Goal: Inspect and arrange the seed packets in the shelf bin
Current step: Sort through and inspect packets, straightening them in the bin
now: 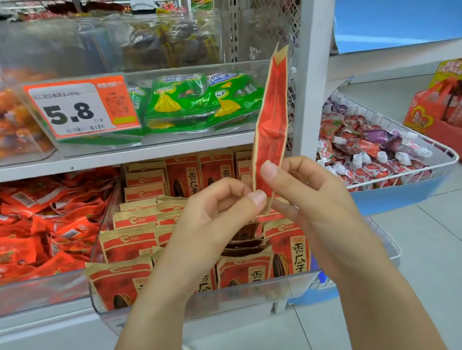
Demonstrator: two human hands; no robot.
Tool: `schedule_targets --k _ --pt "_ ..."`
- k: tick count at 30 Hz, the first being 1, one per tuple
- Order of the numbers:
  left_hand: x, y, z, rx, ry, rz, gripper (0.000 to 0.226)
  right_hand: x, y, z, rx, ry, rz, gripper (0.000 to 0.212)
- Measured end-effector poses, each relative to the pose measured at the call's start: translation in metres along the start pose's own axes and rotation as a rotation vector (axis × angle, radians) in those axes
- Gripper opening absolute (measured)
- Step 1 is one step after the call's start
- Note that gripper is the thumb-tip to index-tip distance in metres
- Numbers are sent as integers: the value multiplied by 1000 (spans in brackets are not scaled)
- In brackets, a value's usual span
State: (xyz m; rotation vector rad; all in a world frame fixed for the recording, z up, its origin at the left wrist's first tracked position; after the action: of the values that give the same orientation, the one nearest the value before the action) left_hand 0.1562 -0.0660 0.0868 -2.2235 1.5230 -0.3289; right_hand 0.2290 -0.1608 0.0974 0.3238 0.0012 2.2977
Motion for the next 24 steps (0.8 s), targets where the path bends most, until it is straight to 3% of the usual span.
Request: schedule_targets --k 10,24 --pt "-7 0 4 4 97 61 29 4 -2 -4 12 70 2 56" --pt "-4 -2 -2 29 176 18 19 -2 -6 -1 7 81 29 45"
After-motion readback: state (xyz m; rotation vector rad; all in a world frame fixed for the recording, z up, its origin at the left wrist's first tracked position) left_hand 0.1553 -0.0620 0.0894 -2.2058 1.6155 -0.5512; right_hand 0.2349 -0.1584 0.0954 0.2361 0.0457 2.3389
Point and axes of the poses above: each hand's wrist, its own y-axis away from the middle knuckle, its own x-axis out of the palm, z = x × y, the point moved 10 cm from there along -y, towards the middle knuckle, and after that the axes turned 15 degrees about x, right-handed, at the moved point
